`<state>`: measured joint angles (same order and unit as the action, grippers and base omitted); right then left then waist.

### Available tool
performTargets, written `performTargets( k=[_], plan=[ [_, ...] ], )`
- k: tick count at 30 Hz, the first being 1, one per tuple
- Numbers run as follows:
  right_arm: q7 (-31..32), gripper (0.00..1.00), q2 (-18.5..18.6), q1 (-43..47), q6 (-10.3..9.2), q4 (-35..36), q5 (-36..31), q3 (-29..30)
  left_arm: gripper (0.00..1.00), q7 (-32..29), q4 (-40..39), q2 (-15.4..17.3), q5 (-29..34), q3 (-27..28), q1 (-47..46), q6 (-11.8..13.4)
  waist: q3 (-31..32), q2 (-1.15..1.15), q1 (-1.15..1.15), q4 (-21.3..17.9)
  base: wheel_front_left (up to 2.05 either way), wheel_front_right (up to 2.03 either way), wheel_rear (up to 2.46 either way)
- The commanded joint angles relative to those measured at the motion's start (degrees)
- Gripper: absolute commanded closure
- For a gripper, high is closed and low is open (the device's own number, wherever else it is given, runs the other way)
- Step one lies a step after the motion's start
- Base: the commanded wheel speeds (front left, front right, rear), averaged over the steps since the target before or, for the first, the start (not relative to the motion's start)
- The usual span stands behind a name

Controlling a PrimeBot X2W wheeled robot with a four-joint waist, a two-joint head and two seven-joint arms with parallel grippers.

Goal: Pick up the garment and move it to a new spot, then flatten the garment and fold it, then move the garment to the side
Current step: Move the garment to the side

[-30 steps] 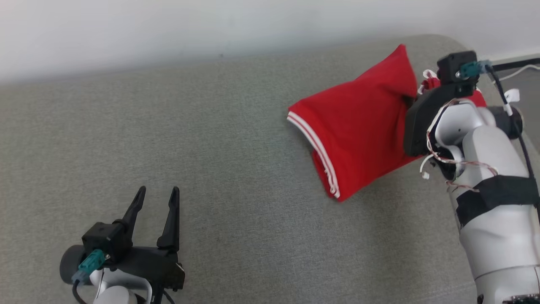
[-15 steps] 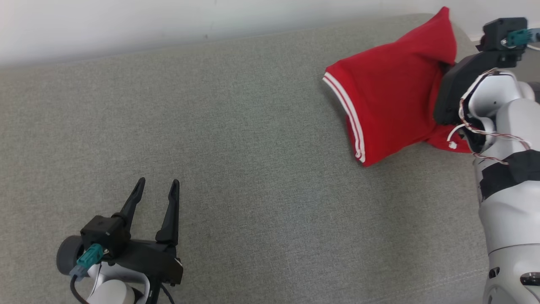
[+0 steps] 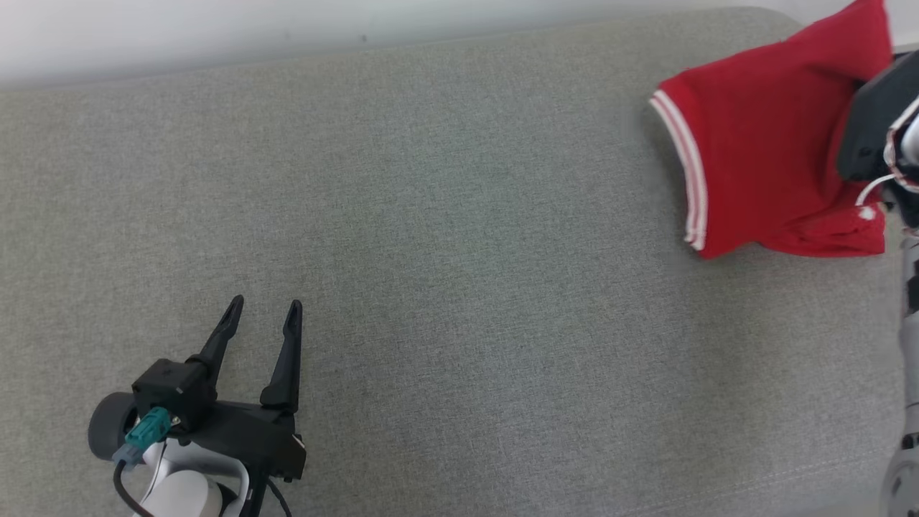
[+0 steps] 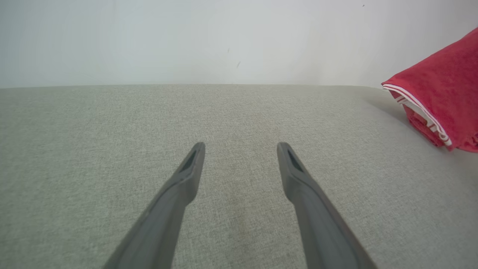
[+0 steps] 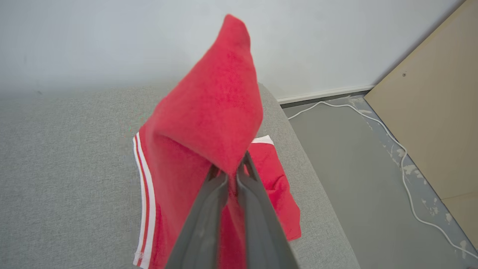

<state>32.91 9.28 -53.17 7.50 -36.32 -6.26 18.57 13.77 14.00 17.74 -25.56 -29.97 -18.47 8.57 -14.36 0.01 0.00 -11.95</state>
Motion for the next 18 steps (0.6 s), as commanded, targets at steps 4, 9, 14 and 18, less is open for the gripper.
performTargets(
  k=[4, 9, 14, 18],
  plan=[
    [-0.24, 1.00, 2.86, -1.45, -0.04, 0.58, -3.30, 0.98, 0.00, -0.52, -0.64, 0.83, 0.73, -0.35, -1.27, 0.02, -1.16, -0.01, 0.00, 0.89, 0.00, 0.00, 0.00],
    [-3.27, 1.00, 4.42, -2.01, -0.04, -1.14, -7.76, 2.06, 0.00, -1.22, -1.32, 1.34, 1.31, -0.90, -2.27, -0.16, -2.92, -0.01, 0.00, 2.36, 0.00, 0.00, 0.00],
    [-7.80, 1.00, 5.58, -2.43, -0.05, -2.59, -12.96, 2.91, 0.00, -1.70, -1.57, 1.74, 1.64, -1.24, -2.92, -0.21, -4.35, -0.01, 0.00, 3.84, 0.00, 0.00, 0.00],
    [-11.30, 1.00, 6.59, -2.22, -0.05, -5.13, -17.19, 4.05, 0.00, -1.90, -2.01, 2.08, 1.92, -1.34, -3.52, -0.05, -5.66, -0.01, 0.00, 5.36, 0.00, 0.00, 0.00]
  ],
)
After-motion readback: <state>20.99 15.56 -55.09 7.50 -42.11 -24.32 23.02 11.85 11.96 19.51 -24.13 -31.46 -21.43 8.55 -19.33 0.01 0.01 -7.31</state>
